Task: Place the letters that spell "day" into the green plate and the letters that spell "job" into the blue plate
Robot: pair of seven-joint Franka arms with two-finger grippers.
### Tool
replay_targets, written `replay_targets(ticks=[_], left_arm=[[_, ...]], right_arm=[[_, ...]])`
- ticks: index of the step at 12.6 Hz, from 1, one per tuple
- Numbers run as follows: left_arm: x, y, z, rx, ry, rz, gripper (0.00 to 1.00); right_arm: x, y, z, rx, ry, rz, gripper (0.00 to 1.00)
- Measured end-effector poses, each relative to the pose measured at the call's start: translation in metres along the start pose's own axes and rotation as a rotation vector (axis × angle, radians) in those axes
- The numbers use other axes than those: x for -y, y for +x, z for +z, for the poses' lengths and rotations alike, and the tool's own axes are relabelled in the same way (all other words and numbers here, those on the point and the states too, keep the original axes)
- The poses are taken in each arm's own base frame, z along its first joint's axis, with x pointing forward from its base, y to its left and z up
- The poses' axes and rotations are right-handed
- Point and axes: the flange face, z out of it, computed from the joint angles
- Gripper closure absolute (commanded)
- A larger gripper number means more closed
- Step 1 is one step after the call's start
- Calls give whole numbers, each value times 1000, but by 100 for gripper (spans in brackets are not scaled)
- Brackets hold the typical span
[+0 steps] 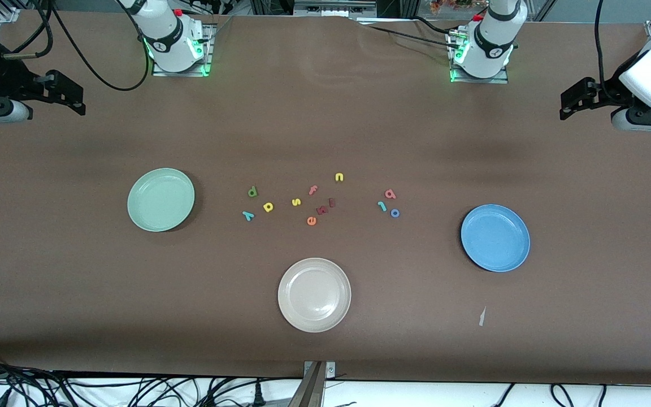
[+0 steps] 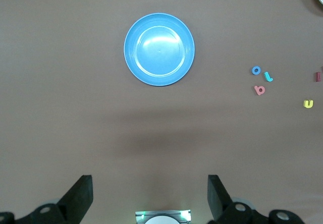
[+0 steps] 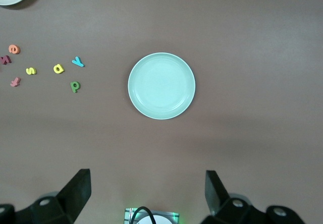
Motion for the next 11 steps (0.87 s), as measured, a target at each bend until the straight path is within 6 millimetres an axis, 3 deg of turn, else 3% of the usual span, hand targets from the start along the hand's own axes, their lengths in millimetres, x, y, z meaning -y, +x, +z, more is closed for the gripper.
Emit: replay_targets(ticks=[11], left_arm=[[-6,0,0,0,1,11,0]], right_arm=[[0,4,2,-9,-1,1,0]])
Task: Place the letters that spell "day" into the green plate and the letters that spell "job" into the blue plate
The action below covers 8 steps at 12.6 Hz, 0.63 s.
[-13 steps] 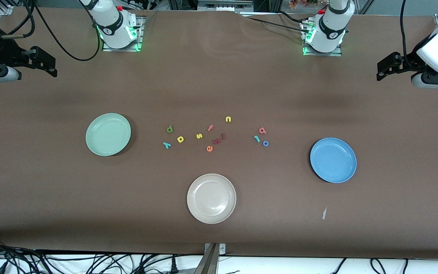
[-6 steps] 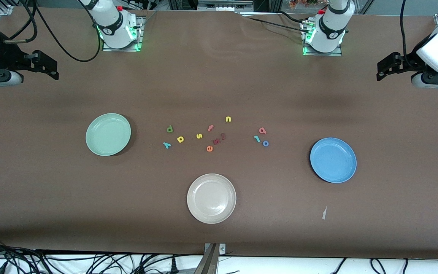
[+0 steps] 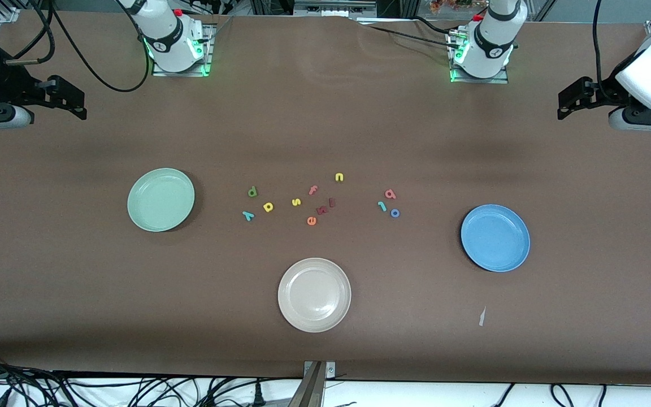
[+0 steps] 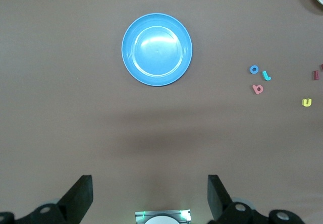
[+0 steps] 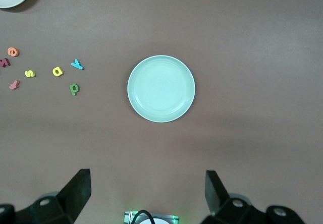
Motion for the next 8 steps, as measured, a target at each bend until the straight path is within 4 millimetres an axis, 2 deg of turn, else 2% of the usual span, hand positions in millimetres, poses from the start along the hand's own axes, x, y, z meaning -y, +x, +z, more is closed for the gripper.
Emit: replay_targets(ticks=[5,8], left_arm=[[0,1,0,-3,0,1,0],[7,9,2,-31,-3,-12,0]], right_arm=[[0,0,0,0,0,4,0],[0,0,0,0,0,4,0]])
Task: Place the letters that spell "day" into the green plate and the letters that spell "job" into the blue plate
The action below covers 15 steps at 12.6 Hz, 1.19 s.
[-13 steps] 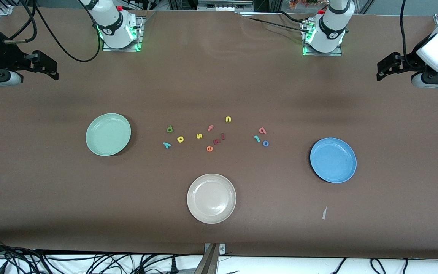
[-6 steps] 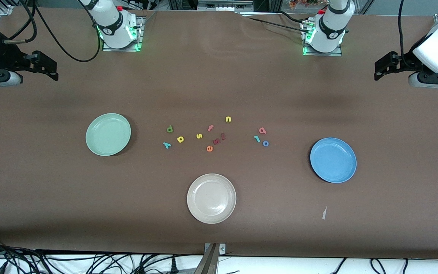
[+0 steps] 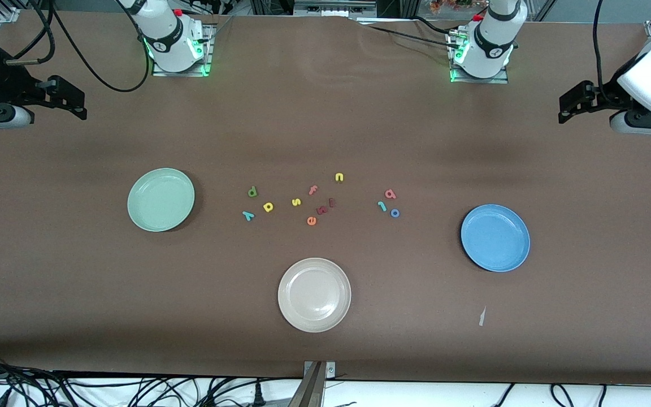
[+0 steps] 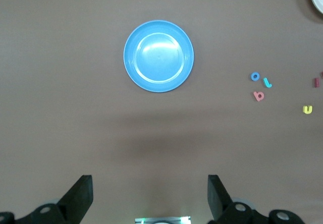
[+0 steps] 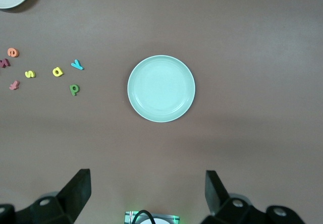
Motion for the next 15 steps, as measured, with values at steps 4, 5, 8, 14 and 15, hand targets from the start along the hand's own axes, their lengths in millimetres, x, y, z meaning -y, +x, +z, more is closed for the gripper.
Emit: replay_targets(ticks=[4,5,8,14,15], left_arm=[[2,13,8,-24,-3,-2,0],[2,15,11,-19,-3,-1,0],[1,19,15,-15,-4,-1,0],[1,19,13,-18,-4,-1,0],[1,19,13,-18,-4,-1,0]], right_arm=[[0,0,0,0,0,3,0],[0,0,0,0,0,5,0],[1,0,0,0,1,6,0],[1,0,0,0,1,6,0],[1,0,0,0,1,6,0]])
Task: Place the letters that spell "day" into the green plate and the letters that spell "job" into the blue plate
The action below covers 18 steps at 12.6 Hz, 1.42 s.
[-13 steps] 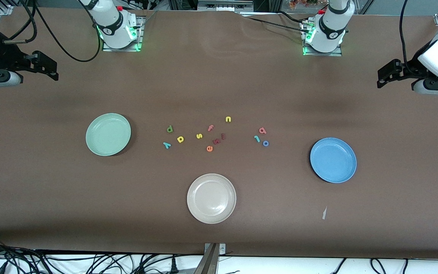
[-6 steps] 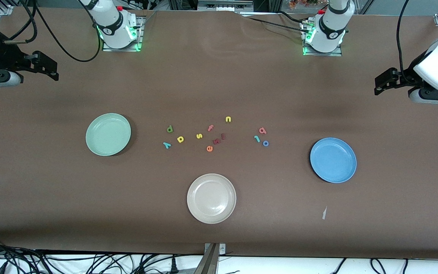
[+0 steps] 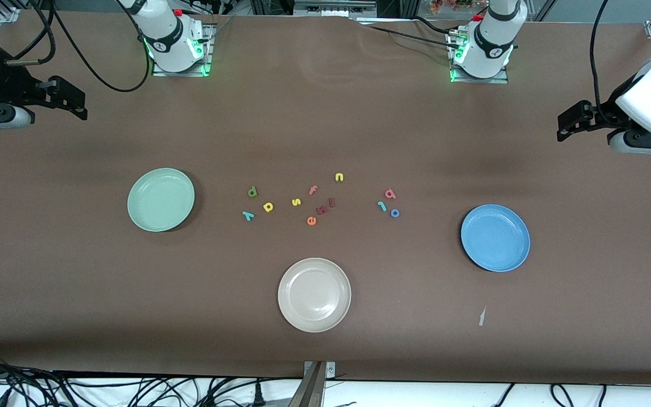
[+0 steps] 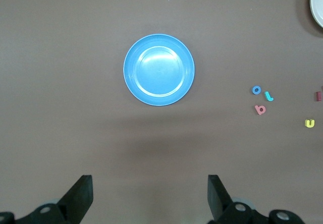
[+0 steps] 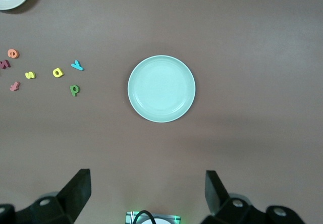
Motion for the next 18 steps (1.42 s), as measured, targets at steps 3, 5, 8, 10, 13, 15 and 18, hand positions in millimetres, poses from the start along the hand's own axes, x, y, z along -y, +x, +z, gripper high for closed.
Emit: replay_targets(ticks=[3,5,8,10,13,15,18], left_arm=[[0,0,0,0,0,0,0],[0,0,0,0,0,0,0],[0,0,0,0,0,0,0],[0,0,0,-1,0,0,0],[0,1,-7,-16,0,0,0],[0,1,-7,-16,0,0,0],[0,2,-6,-15,-1,0,0]], right_arm=[[0,0,0,0,0,0,0],[0,0,0,0,0,0,0],[0,0,0,-3,0,0,0],[1,1,0,-6,3,0,0],[2,1,0,-6,10,-1,0],[2,1,0,-6,11,-2,0],[2,1,0,-6,11,-2,0]])
